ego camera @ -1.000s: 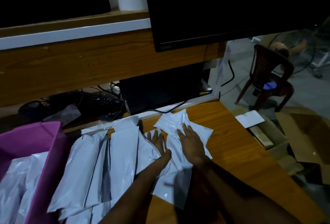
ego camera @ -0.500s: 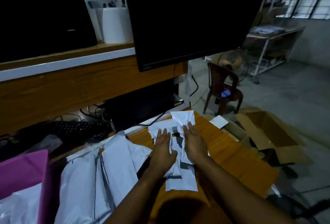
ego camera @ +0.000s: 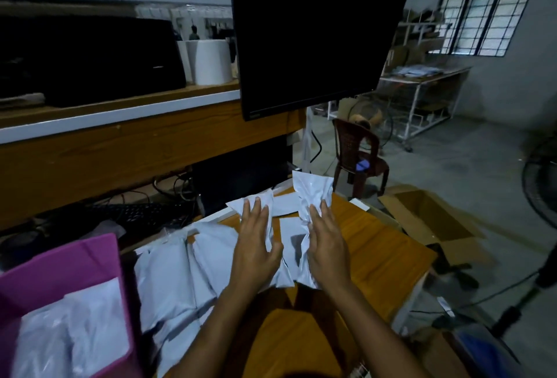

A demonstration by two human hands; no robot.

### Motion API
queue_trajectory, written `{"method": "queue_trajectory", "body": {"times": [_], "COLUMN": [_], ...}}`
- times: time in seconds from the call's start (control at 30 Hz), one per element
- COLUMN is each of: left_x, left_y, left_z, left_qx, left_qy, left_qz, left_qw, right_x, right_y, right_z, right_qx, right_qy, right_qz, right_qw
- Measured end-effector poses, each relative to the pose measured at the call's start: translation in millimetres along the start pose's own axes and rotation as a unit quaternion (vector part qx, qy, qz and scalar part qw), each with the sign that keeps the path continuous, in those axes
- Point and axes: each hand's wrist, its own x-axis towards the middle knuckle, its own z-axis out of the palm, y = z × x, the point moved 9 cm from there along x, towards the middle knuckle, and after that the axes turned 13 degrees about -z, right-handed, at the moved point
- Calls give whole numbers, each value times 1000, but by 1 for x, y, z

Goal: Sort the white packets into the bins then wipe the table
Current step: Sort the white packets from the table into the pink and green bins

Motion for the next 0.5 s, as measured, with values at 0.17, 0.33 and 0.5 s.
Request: {"method": "queue_trajectory", "body": {"times": [0.17, 0.33, 0.5], "left_x": [-65, -125, -170], "left_y": [-2, -10, -31], "left_z": [-59, -122, -183], "left_qx": [17, 43, 80], "left_qy": [52, 83, 112], "left_qz": [-19, -55, -89], "left_qw": [998, 994, 986], "right_x": [-43, -81, -103], "right_y": [-66, -127, -187], "right_z": [-25, -28, -8], "right_qx": [64, 129, 166], "right_qy": [28, 15, -21], "right_qz": [-34, -60, -100], "right_qw": [997, 990, 981]}}
